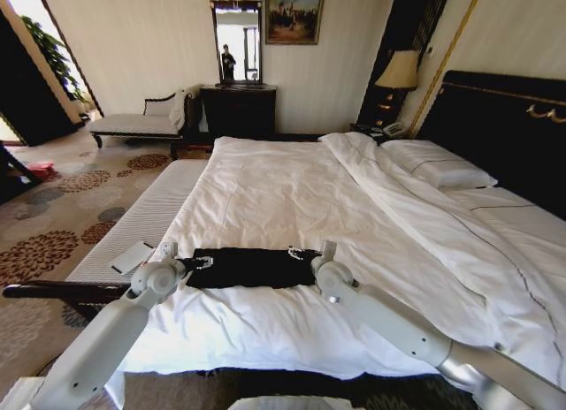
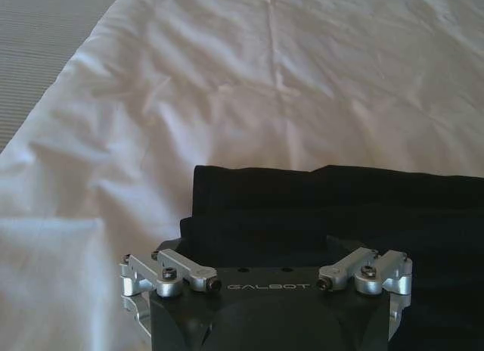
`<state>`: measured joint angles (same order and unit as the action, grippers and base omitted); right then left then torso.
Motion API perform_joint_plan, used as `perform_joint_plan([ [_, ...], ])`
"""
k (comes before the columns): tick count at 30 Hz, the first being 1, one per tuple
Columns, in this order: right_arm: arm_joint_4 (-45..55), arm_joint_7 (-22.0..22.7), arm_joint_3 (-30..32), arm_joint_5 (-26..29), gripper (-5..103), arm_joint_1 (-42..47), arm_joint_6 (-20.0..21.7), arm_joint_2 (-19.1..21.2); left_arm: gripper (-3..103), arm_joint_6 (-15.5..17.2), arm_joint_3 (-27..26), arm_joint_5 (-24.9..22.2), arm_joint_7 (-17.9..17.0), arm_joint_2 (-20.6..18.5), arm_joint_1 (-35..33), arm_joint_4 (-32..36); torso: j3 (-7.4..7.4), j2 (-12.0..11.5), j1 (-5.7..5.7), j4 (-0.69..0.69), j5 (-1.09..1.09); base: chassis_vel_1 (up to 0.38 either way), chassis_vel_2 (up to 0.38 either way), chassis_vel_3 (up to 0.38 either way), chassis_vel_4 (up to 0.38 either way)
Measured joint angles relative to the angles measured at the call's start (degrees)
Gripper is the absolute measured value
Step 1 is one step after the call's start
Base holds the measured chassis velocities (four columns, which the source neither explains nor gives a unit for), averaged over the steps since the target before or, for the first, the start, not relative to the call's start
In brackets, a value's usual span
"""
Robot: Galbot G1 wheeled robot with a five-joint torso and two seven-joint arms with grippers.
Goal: Fold the clothes on the bed.
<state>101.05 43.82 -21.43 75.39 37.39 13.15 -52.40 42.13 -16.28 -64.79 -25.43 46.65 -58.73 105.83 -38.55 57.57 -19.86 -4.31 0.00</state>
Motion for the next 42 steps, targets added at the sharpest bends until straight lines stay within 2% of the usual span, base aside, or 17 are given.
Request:
perform_joint_plan([
  [7,4.92,2.31,0.77,-0.89,100,4.51,0.17,1.75,100,-0.01,-0.89,0.00,-0.22,-2.37,-4.02,4.27,0.01,0.00,0.01,-0.01,0.00,0.000,0.000,0.000,0.000],
  [11,9.11,3.27,2.97,-2.11,100,10.15,0.26,4.03,100,-0.01,-1.98,0.45,-0.49,-5.15,-8.74,8.21,0.01,0.00,0.00,-0.01,0.00,0.000,0.000,0.000,0.000],
  [14,10.38,3.35,3.78,-2.36,100,11.20,0.26,4.49,100,0.00,-2.69,0.40,-0.49,-5.62,-9.30,9.49,0.01,0.00,0.01,0.00,0.00,0.000,0.000,0.000,0.000],
  [18,13.18,3.67,5.86,-1.52,100,10.36,0.24,4.48,100,-0.01,-4.65,-2.26,-1.06,-4.50,-5.80,10.80,0.01,0.01,0.02,-0.02,0.00,0.000,0.000,0.000,0.000],
  [21,13.73,3.59,6.72,0.31,100,6.06,0.18,4.18,100,0.00,-4.78,-5.24,-1.96,-3.00,-0.92,9.40,0.00,0.00,0.00,0.00,0.00,0.000,0.000,0.000,0.000],
  [26,11.07,2.52,6.45,1.43,100,1.94,-0.15,3.66,100,0.00,-3.31,-6.00,-2.16,-0.66,2.55,7.14,0.00,0.00,0.00,0.00,-0.01,0.000,0.000,0.000,0.000],
  [29,6.55,0.54,4.92,0.59,100,0.59,-1.03,2.14,100,0.00,-1.65,-4.36,-2.05,1.95,3.39,4.17,0.00,0.00,0.00,-0.01,-0.01,0.000,0.000,0.000,0.000],
  [31,5.90,0.23,4.60,0.28,100,0.60,-1.16,1.83,100,0.00,-1.37,-3.78,-1.98,2.25,3.32,3.52,0.00,0.00,0.00,-0.02,0.00,0.000,0.000,0.000,0.000],
  [32,4.29,-0.47,3.88,-0.76,100,0.94,-1.52,1.05,100,0.00,-0.72,-1.97,-1.74,2.63,2.68,2.31,0.00,0.00,-0.01,-0.02,-0.01,0.000,0.000,0.000,0.000],
  [34,3.32,-0.90,2.96,-1.98,100,2.36,-1.85,0.33,100,0.01,0.06,-0.09,-1.32,2.17,0.53,2.04,-0.01,0.00,-0.01,0.00,-0.01,0.000,0.000,0.000,0.000],
  [42,4.91,-0.17,2.43,-3.98,100,8.20,-2.02,0.62,100,0.02,0.47,1.67,-1.50,-0.75,-5.35,5.87,0.01,0.00,0.01,-0.01,0.00,0.000,0.000,0.000,0.000],
])
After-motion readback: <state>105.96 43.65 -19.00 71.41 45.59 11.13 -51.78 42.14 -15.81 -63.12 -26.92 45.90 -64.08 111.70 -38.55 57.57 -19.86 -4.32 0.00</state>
